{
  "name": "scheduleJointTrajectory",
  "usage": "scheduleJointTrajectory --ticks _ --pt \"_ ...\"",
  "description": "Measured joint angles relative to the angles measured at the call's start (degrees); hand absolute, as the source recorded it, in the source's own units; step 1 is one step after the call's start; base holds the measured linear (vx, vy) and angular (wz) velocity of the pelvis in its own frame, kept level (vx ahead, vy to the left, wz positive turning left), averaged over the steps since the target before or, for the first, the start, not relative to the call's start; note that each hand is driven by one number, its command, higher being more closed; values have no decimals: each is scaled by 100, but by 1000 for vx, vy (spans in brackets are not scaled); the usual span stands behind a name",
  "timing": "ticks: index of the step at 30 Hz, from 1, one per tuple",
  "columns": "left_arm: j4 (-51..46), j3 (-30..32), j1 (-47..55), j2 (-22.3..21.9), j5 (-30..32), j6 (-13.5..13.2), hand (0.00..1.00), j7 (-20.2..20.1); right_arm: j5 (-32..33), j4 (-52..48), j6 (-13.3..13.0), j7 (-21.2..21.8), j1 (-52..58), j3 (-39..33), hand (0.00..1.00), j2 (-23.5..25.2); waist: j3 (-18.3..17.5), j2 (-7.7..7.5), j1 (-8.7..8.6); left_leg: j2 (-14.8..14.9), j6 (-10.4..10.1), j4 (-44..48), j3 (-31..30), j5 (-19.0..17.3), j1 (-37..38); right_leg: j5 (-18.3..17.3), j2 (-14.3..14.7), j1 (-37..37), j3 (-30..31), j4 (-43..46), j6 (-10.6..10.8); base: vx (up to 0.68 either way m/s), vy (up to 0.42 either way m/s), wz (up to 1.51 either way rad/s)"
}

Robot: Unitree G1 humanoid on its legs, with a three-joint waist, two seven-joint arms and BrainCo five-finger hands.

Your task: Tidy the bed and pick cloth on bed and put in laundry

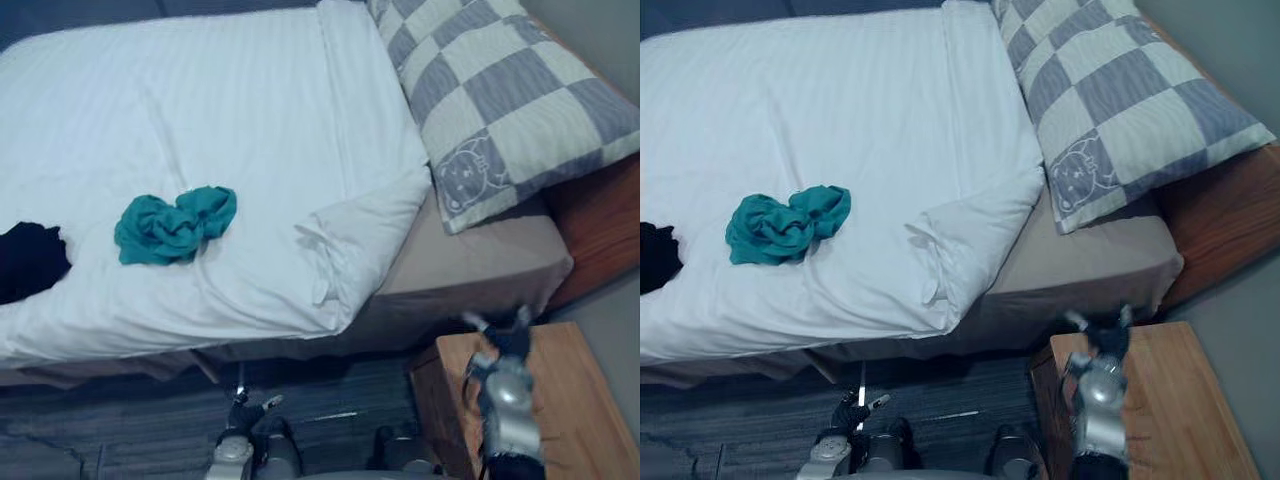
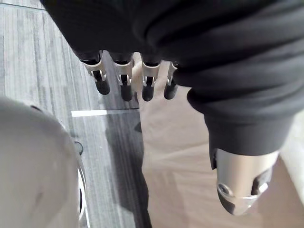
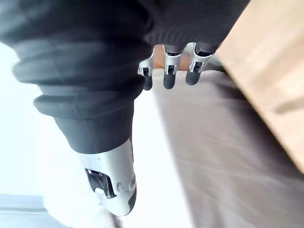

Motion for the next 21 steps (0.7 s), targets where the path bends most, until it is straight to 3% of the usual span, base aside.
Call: scheduleJointTrajectory --ticks 1,5,10,12,14,17,19,20,21 --pt "8 -131 -5 71 36 -1 0 -1 -342 -151 12 -99 -323 -8 0 -245 20 -34 -26 -101 5 -297 -102 239 48 187 -24 6 -1 -169 4 63 70 31" --pt "40 -214 -15 154 53 -27 0 -3 -867 -182 15 -106 -1515 545 0 -878 80 -19 -62 -204 24 -702 -218 495 75 468 -24 102 12 -572 4 19 69 20" --pt "54 -428 -221 169 48 -67 0 -3 -1045 -140 -12 100 -2648 1776 0 -1177 301 105 131 -223 43 -829 -423 649 -57 560 17 105 -21 -735 -37 -34 20 22" --pt "20 -425 -326 204 37 -110 0 0 -1038 279 -119 189 -3261 2143 0 -1283 548 181 128 -232 60 -882 -570 772 -188 561 28 12 -76 -696 -38 -82 13 35" --pt "-5 -428 -509 296 23 -174 0 6 -991 901 -140 299 -3938 2373 0 -1587 877 275 233 -223 73 -884 -723 905 -442 577 48 -207 -184 -609 -63 -117 4 29" --pt "-1 -435 -590 450 2 -186 0 31 -840 1492 -130 318 -4382 2414 0 -1742 1186 368 407 -219 70 -886 -833 1012 -693 577 53 -476 -228 -453 -63 -100 10 17" --pt "60 -461 -554 491 -72 -158 0 39 -823 1733 -112 317 -4447 2433 0 -1772 1295 414 417 -230 90 -894 -910 1066 -804 576 42 -563 -304 -410 -64 -46 14 24" --pt "87 -573 -535 515 -76 -152 0 49 -824 1938 -106 317 -4447 2445 100 -1786 1347 430 445 -239 87 -904 -977 1097 -884 575 41 -628 -328 -388 -65 -38 20 21" --pt "104 -591 -537 522 -77 -152 0 52 -825 2022 -101 317 -4448 2444 100 -1790 1349 434 468 -240 84 -911 -988 1112 -923 575 41 -669 -333 -378 -65 -32 19 13"
